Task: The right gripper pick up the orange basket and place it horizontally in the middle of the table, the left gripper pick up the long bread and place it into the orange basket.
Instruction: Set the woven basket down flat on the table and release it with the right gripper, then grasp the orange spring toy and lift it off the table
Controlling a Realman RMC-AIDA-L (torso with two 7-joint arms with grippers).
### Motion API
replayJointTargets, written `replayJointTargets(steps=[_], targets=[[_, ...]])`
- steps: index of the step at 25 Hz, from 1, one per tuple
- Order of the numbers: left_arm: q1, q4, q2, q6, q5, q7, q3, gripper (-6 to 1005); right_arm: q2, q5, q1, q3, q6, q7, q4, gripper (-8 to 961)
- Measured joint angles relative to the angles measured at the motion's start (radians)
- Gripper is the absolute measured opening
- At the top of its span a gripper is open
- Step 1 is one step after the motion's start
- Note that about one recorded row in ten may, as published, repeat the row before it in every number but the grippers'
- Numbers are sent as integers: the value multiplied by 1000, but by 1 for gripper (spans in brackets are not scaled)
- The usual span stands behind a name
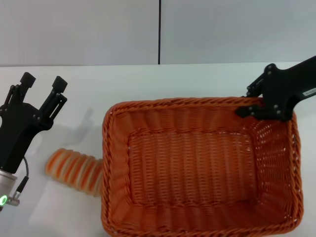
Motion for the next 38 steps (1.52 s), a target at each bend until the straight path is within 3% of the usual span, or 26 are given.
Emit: replayJointTargets(steps=[7,18,23,28,32,38], targets=[[8,-8,2,2,0,-4,0,862,5,5,7,7,-79,-62,77,165],[8,-8,1,3,0,-12,0,861,39,43,6,25,-113,-108,117,210],[7,-8,1,3,0,-12,0,861,42,50,-4,64,-141,-112,118,318],[9,-5,1,2,0,-12,0,861,53,81,-34,196,-147,-173,108,426],[9,2,3,2,-1,-12,-6,861,55,202,-96,350,-148,-248,117,438],[9,24,7,18,-6,-23,-11,861,60,345,-173,484,-151,-281,136,441]])
